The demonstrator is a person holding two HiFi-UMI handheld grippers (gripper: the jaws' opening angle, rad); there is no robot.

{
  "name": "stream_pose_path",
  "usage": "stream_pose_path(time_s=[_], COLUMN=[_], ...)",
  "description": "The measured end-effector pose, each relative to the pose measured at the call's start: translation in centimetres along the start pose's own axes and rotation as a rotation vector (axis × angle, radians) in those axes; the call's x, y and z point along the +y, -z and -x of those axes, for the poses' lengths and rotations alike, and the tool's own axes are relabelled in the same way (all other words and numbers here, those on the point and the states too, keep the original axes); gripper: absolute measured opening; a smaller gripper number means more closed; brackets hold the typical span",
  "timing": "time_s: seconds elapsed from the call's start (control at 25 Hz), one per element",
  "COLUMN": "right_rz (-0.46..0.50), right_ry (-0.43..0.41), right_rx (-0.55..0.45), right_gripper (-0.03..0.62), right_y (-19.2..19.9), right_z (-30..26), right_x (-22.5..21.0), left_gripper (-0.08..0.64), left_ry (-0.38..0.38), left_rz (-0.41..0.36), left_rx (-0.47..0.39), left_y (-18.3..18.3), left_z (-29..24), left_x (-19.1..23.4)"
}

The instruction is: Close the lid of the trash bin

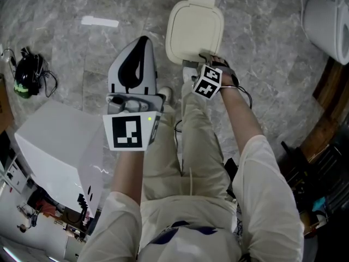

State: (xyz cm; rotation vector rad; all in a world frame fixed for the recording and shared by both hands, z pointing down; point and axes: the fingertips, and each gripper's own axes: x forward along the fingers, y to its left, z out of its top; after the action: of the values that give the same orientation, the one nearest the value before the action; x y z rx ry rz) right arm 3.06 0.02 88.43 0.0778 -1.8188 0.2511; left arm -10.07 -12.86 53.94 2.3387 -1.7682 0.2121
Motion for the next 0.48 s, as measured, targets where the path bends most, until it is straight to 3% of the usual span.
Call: stream_pose_path(time_s=[0.2, 0.48], right_rz=[0.030, -0.008], right_ry=[0.018, 0.051], right_rx=[-0.005, -0.036], right_gripper=[0.422, 0.416], right_y=[0.29, 0.25], right_z=[-0.30, -0.96], right_x=[0.15, -0.19], left_gripper=[0.000, 0.000], left_ry=[0.006, 0.000], left_rz=[0.007, 0.010], left_rx=[0.013, -0.002], left_y=[0.45, 0.56], left_z=[-0.31, -0.95], left_x=[-0.24, 0.04])
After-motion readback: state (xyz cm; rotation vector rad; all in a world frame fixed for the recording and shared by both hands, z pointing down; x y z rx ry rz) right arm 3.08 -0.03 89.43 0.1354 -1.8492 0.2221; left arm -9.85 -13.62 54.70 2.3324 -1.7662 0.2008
